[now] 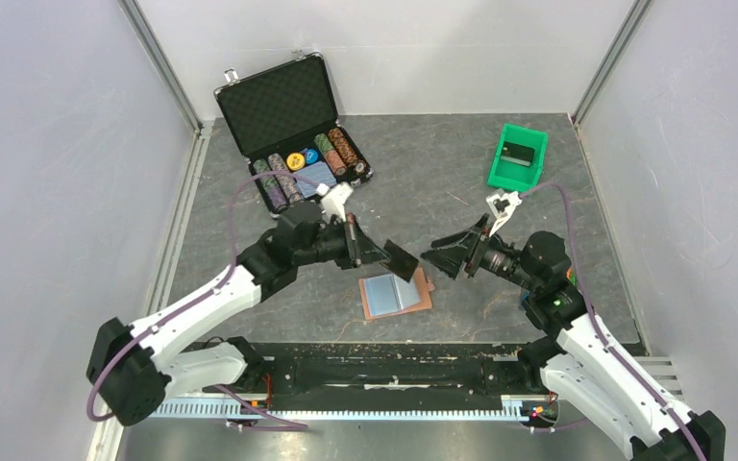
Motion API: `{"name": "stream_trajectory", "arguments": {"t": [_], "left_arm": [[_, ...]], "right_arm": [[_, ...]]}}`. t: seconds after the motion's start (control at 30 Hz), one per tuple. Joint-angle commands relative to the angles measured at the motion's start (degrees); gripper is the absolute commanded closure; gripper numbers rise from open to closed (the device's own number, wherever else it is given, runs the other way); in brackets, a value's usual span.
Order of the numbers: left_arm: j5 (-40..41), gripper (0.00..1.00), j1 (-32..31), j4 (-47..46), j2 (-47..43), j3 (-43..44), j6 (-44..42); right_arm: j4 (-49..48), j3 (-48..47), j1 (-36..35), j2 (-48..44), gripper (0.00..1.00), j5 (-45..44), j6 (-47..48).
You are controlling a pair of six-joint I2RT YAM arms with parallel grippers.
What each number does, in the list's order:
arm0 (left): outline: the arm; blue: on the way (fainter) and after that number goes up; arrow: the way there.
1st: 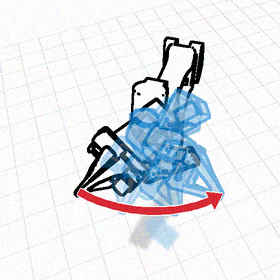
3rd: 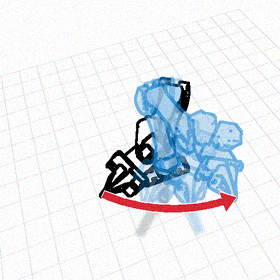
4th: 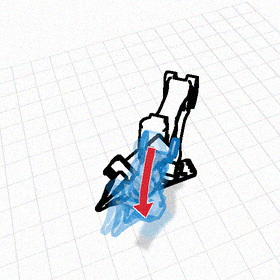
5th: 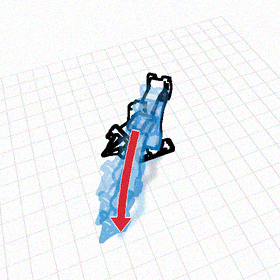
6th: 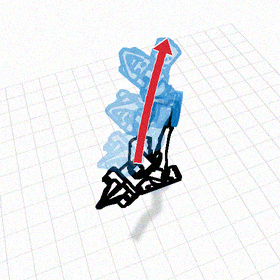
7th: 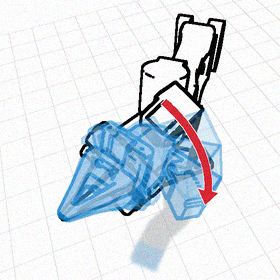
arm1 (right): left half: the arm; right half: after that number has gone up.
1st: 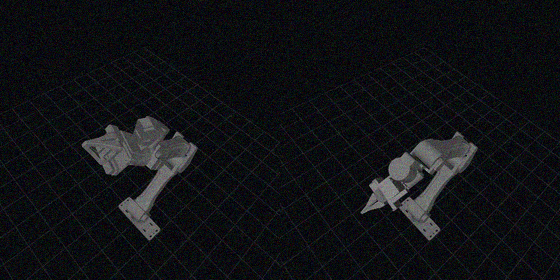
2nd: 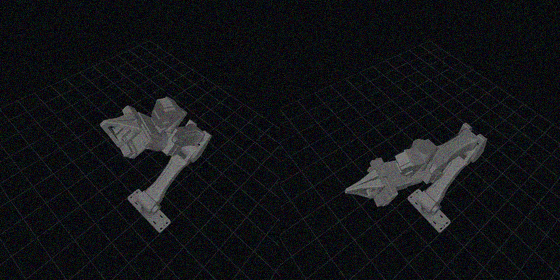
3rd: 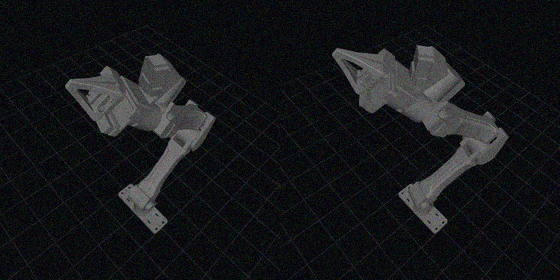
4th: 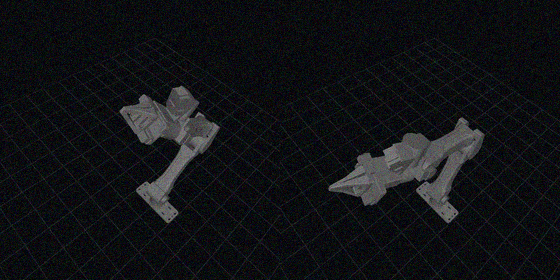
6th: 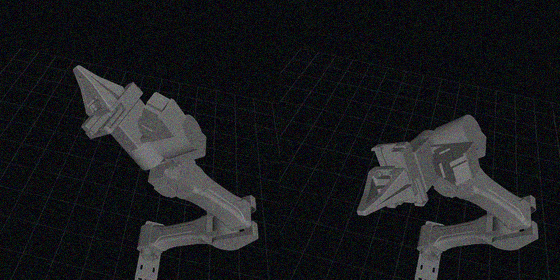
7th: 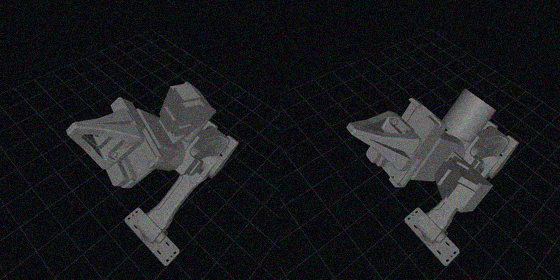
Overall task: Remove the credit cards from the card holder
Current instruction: Remove the credit card from the card holder.
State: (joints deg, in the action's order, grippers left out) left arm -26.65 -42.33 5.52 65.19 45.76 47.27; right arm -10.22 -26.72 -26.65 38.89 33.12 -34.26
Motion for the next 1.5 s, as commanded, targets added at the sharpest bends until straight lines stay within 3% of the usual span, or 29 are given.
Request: {"name": "stream_trajectory", "arguments": {"t": [0.0, 0.2, 0.4, 0.53, 0.77, 0.93, 1.27, 1.47], "left_arm": [[14.77, 0.98, 0.93, -8.78, -7.3, -2.95, 13.44], [24.73, 0.98, 0.93, -10.76, -14.6, -4.79, 17.97], [22.34, 0.98, 0.9, -13.24, -14.62, -4.43, 19.21], [21.92, 0.98, 0.84, -19.38, -14.65, -7.49, 21.66], [19.25, 0.98, 0.84, -28.89, -11.96, -11.3, 25.75], [17.19, 0.98, 0.84, -31.16, -9.6, -11.8, 26.3], [18.68, 0.98, 0.84, -32.72, -10.97, -13.96, 26.88], [18.25, 0.98, 0.84, -34.74, -11.05, -15.1, 27.03]], "right_arm": [[-1.49, -4.16, 0.21, -0.81, 0.37, -5.74, -4.51], [-9.43, -3.31, 0.18, 2.1, 0.41, -3.77, -11.61], [-19.05, 0.41, 0.1, 5.41, 0.5, -3.48, -19.84], [-24.19, 3.27, -0.06, 7.96, 0.62, -2.65, -22.84], [-28.23, 4.32, -1.07, 9.67, 0.58, -3.21, -24.1], [-38.68, 6.85, -1.92, 13.29, 0.59, -2.3, -29.64], [-40.32, 7.42, -3.25, 15.46, 0.73, -4.76, -29.8], [-43.86, 8.32, -3.27, 17.37, 0.92, -4.79, -31.21]]}}
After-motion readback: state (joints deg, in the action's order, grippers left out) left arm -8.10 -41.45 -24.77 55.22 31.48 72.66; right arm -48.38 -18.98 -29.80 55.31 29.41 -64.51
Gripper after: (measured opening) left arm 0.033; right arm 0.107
